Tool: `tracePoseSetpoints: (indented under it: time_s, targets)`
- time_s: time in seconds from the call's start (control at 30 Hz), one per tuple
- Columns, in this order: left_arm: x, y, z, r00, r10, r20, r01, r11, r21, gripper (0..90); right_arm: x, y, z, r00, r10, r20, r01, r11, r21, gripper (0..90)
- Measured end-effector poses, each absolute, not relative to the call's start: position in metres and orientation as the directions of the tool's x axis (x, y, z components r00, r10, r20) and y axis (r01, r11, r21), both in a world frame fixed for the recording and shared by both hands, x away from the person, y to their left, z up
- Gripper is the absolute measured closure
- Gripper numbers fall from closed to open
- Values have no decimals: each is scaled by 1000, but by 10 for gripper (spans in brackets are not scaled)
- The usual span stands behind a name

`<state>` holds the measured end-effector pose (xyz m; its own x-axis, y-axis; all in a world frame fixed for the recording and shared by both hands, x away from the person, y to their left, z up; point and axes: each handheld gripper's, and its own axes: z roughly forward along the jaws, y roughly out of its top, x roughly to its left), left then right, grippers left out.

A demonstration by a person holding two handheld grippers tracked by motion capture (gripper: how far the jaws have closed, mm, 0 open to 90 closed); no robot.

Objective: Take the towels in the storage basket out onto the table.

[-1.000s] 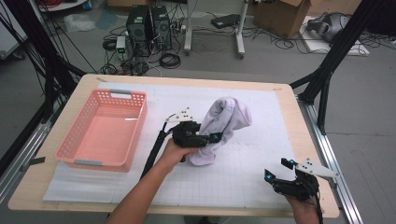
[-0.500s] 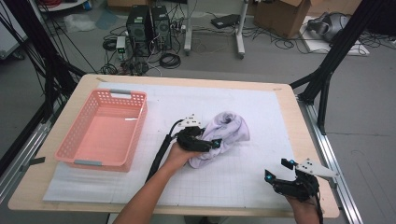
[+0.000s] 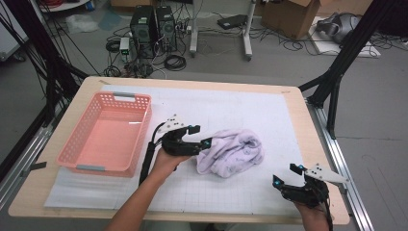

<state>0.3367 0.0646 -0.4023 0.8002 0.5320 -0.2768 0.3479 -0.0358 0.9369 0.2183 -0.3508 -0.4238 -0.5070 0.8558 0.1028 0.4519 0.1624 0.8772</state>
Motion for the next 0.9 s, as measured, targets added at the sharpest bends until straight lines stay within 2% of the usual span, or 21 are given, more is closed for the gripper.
tracePoseSetpoints:
  time_s: [0.13, 0.37, 0.73, 0.9]
  targets:
    - [326, 79, -407, 796, 536, -281, 353, -33, 935, 267, 219, -349, -424, -507, 856, 100, 453, 166, 876, 158]
    - [300, 103, -419, 793, 560, -240, 344, -87, 935, 271, 219, -348, -425, -498, 861, 104, 466, 165, 869, 159]
    - [283, 109, -428, 803, 560, -202, 318, -116, 941, 272, 219, -348, -426, -478, 871, 111, 473, 150, 868, 161]
    - [283, 115, -426, 798, 565, -208, 309, -88, 947, 272, 220, -347, -426, -476, 873, 109, 474, 150, 867, 161]
